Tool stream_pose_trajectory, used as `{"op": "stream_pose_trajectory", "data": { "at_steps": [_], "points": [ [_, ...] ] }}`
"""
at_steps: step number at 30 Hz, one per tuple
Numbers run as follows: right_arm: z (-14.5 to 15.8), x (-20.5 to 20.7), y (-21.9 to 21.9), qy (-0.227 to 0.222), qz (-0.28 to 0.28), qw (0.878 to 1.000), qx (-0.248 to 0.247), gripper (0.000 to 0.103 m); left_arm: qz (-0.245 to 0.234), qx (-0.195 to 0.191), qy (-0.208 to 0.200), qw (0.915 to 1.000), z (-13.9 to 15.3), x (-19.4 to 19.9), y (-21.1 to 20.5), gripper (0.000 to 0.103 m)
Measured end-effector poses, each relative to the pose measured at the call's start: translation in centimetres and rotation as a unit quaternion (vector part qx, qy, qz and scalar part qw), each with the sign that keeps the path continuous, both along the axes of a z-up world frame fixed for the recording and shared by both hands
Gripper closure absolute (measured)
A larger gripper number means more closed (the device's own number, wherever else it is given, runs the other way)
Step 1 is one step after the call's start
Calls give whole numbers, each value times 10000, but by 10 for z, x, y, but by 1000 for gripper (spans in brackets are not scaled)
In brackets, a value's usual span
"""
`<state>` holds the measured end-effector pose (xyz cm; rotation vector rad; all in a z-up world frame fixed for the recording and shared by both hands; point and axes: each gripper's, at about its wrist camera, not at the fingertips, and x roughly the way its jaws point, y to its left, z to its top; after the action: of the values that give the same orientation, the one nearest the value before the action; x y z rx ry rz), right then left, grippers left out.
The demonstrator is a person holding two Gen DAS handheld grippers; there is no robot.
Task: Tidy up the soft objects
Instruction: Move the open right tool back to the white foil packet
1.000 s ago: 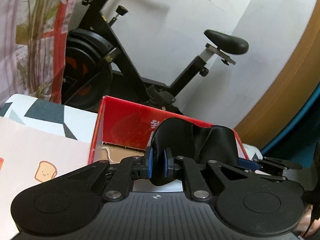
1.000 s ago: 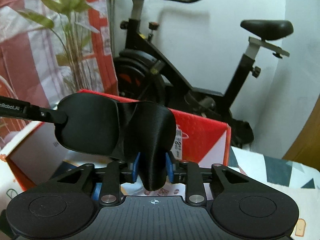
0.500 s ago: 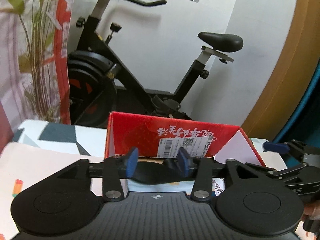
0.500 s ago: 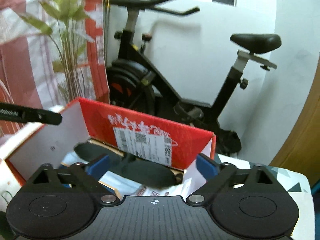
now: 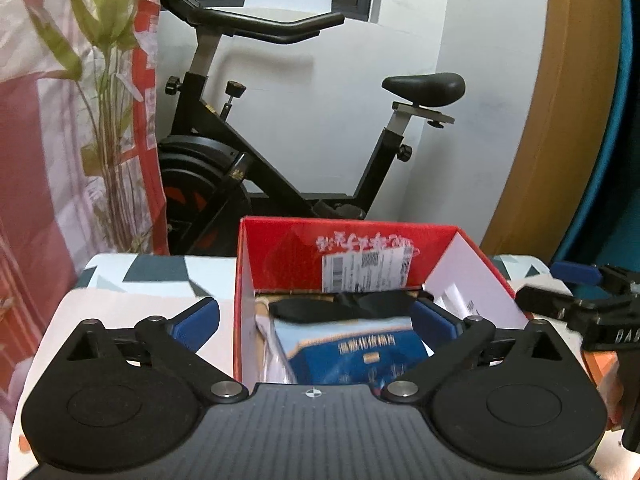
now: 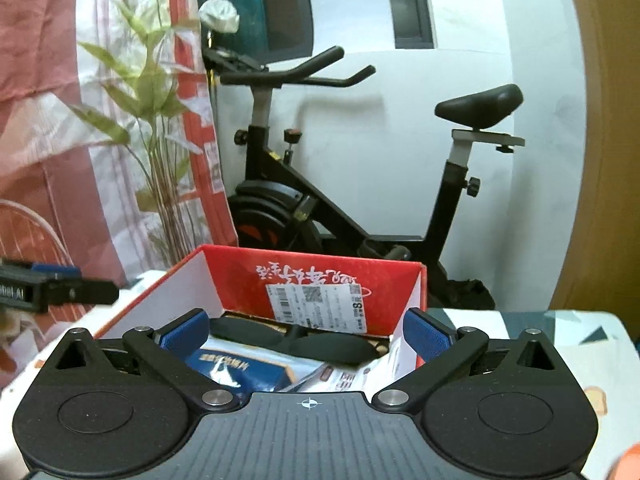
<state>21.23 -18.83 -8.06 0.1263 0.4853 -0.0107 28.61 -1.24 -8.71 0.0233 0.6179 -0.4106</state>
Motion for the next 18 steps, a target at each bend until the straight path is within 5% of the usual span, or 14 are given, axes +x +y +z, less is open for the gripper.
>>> {"op": "stream_pose_trajectory", "data": {
  "at_steps": [6, 18],
  "points": [
    [-12, -33, 1, 74, -159, 9991, 397, 0, 46, -24, 51, 10000, -15, -36, 9, 0],
    [-54, -78, 22, 447, -12, 9977, 518, 0, 149, -57, 840, 9963, -62, -79, 9, 0]
  ]
}}
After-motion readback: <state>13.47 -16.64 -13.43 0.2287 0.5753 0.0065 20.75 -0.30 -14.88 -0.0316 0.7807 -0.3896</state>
